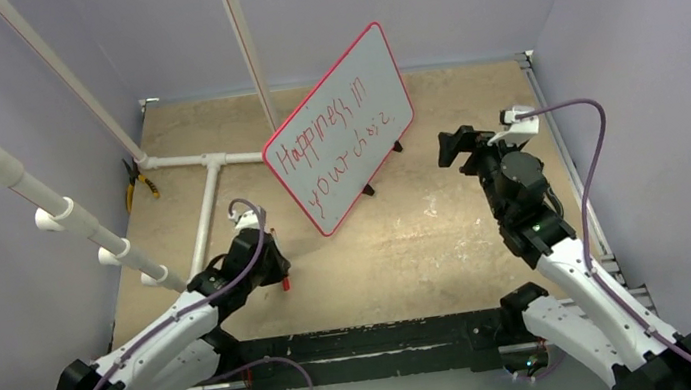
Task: Write a sentence on the whiteboard
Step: Put down the whiteboard marker at the center of the board, then reset both arms
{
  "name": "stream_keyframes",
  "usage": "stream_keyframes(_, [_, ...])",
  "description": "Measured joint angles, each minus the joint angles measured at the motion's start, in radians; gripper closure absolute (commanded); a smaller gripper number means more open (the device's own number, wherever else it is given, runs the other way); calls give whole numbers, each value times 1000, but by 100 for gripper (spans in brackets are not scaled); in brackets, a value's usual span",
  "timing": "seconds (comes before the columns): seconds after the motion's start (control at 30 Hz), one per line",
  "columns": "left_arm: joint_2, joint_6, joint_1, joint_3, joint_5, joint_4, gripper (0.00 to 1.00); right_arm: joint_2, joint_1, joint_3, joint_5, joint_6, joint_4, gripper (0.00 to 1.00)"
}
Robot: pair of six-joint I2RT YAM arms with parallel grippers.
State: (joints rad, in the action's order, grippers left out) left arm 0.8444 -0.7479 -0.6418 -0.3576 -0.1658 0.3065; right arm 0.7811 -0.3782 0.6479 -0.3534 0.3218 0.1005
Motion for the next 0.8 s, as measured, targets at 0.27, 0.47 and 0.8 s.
stream_keyframes(0.27, [178, 54, 91, -32, -73, -94, 64, -58, 0, -41, -24, 2, 27, 1])
stream_keyframes(0.47, [235, 91, 159, -56, -74, -156, 32, -82, 0, -50, -24, 2, 25, 1])
stream_keyframes(0.8, [191, 141, 182, -321, -173, -60, 26, -104, 0, -47, -24, -2, 8, 1])
